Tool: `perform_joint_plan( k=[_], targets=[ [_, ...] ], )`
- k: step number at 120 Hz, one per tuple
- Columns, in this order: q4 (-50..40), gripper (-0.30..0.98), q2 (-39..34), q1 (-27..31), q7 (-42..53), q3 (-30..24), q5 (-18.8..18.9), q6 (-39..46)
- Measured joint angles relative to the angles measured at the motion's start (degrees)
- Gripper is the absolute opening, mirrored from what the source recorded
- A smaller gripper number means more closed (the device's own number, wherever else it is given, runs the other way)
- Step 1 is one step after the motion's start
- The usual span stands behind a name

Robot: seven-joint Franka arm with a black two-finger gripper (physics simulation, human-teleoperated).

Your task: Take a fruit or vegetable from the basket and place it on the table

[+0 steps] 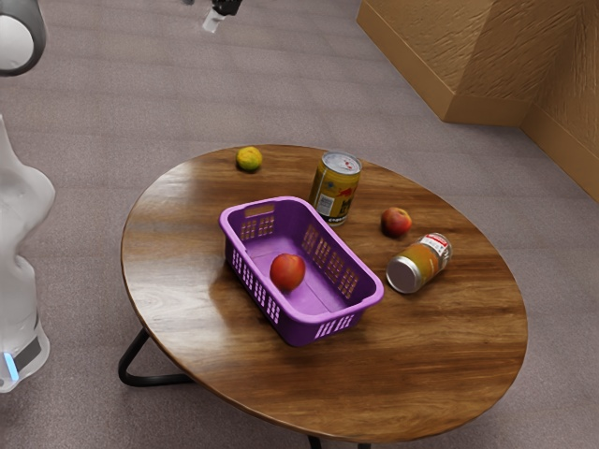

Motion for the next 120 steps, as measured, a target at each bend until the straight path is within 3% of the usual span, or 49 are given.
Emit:
perform_joint_plan(
  k=[19, 44, 61, 79, 81, 87, 89, 97, 101, 108, 120],
  targets=[
    [-0.5, 0.67, -0.1, -0.2, 0.3, 0.4, 1.5, 9.6],
    [-0.5, 0.67, -0.1, -0.4, 0.7, -0.2, 1.5, 14.9],
    [-0.9, 0.67, 2.5, -2.3, 0.8, -4.3, -2.4, 16.5],
    [-2.0, 0.67, 15.1, -2.2, 1.3, -5.6, -10.8, 21.8],
    [-2.5, 0.67, 15.5, -1.8, 1.4, -7.1, -11.6, 22.3],
    [-7.1, 0.67, 13.6, 3.7, 1.4, -18.2, -13.3, 24.1],
    [-10.3, 0.67, 11.8, 7.2, 1.4, -23.9, -13.8, 25.2],
    [-20.0, 0.67, 3.6, 30.9, 1.4, -53.7, -15.1, 29.5],
    [-21.6, 0.67, 1.3, 37.2, 1.4, -63.6, -15.6, 31.1],
    [-23.1, 0.67, -0.1, 40.7, 1.4, -71.4, -16.2, 32.6],
    [-23.5, 0.67, 2.1, 42.4, 1.4, -75.0, -16.6, 33.5]
  ],
)
